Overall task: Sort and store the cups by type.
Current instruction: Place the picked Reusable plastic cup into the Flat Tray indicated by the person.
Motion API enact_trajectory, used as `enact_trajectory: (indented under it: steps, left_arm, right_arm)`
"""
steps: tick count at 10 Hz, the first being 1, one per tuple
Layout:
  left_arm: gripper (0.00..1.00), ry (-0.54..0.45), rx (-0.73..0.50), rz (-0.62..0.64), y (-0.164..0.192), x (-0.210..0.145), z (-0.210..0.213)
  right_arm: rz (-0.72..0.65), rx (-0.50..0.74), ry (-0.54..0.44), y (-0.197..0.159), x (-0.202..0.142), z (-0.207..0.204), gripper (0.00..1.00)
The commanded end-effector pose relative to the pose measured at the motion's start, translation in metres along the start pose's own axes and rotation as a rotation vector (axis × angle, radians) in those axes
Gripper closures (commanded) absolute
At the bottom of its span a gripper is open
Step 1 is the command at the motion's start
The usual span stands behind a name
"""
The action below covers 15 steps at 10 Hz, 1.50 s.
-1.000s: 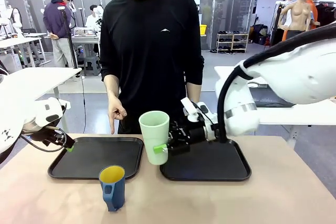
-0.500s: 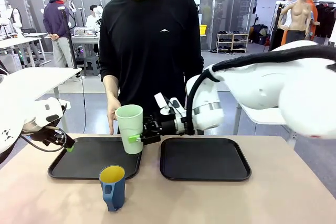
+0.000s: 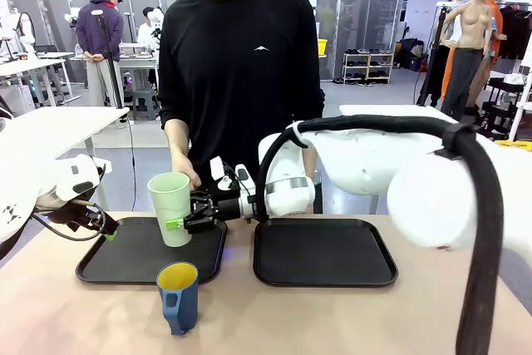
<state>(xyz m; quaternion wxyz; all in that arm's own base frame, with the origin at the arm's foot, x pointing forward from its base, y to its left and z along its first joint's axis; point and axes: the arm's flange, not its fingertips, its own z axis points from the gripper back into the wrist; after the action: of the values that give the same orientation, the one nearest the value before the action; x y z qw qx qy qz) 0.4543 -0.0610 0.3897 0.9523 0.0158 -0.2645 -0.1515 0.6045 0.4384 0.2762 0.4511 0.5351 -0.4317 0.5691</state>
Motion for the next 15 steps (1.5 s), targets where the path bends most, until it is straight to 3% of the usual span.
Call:
enact_trajectory:
  steps: [1, 5, 15]
  left_arm:
    - [0.00, -0.001, 0.001, 0.002, 0.001, 0.000, 0.000]
    - [0.00, -0.001, 0.001, 0.002, 0.001, 0.000, 0.000]
    - [0.00, -0.001, 0.001, 0.002, 0.001, 0.000, 0.000]
  right_arm:
    - [-0.039, -0.042, -0.023, -0.020, -0.007, -0.015, 0.15]
    - [-0.062, -0.081, -0.059, -0.030, -0.031, -0.033, 0.15]
    - [-0.100, -0.076, 0.060, -0.029, -0.065, -0.038, 0.13]
